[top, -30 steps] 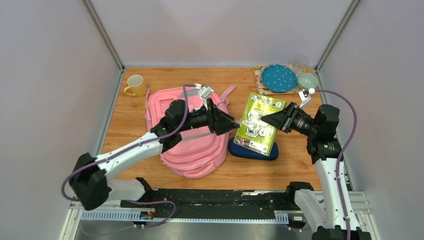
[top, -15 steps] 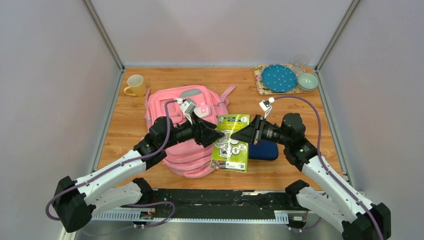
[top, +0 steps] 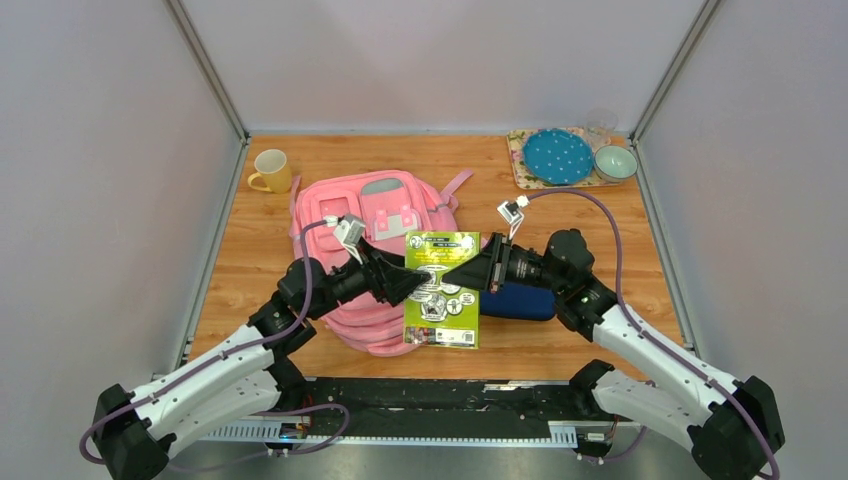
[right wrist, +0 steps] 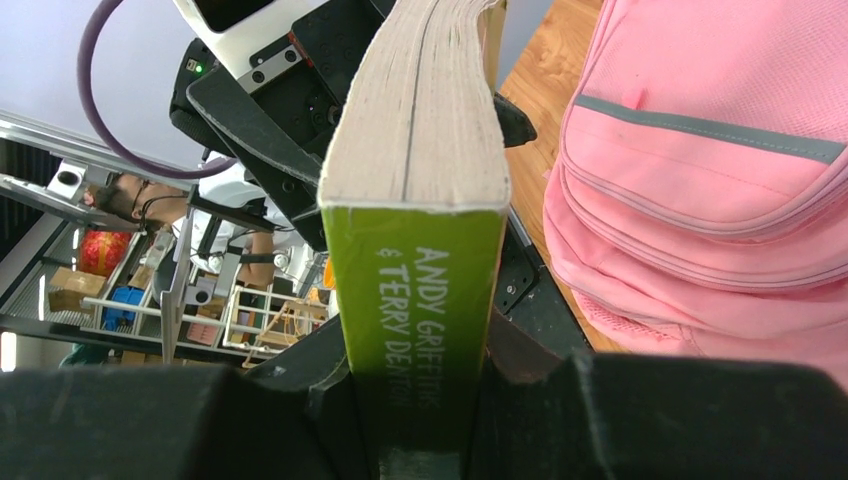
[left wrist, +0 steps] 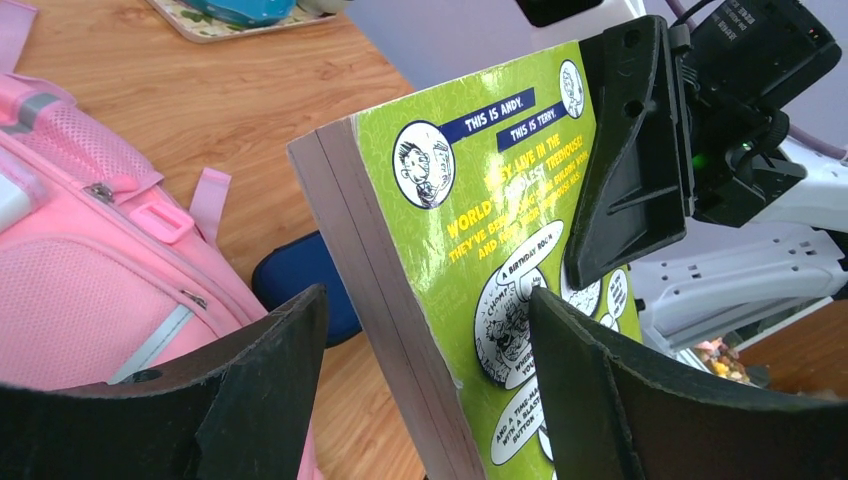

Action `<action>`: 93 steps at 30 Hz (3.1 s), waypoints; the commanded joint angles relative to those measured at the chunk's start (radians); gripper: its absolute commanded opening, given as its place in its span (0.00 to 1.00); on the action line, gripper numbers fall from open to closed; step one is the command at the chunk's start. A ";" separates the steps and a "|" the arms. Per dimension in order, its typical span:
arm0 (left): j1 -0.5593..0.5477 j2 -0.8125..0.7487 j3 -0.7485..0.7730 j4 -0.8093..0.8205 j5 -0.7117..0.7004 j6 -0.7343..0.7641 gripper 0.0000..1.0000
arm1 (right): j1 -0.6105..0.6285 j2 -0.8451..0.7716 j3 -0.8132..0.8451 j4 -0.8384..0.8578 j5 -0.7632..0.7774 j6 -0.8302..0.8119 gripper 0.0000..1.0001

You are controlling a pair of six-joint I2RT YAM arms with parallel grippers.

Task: Pack the student bag
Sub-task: Pick up the book from the center of the board.

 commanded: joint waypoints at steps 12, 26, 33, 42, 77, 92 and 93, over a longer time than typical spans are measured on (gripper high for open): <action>0.001 -0.069 -0.027 0.011 0.027 -0.040 0.80 | 0.014 -0.110 0.038 0.153 -0.114 -0.012 0.00; 0.003 0.076 0.037 0.221 0.385 -0.108 0.81 | 0.015 -0.034 0.070 0.200 -0.205 -0.016 0.00; 0.012 0.044 0.045 0.120 0.338 -0.053 0.05 | 0.011 -0.023 0.177 -0.071 -0.165 -0.194 0.00; 0.015 -0.022 0.074 -0.150 -0.113 0.001 0.00 | 0.001 -0.059 0.303 -0.629 0.382 -0.317 0.80; 0.021 0.053 -0.162 0.462 -0.335 -0.625 0.00 | 0.173 0.012 -0.226 0.323 0.564 0.255 0.84; 0.023 0.009 -0.102 0.246 -0.219 -0.382 0.40 | 0.251 -0.021 -0.183 0.213 0.674 0.185 0.00; 0.021 0.000 -0.060 0.144 -0.217 -0.250 0.58 | 0.251 -0.049 -0.181 0.123 0.729 0.172 0.00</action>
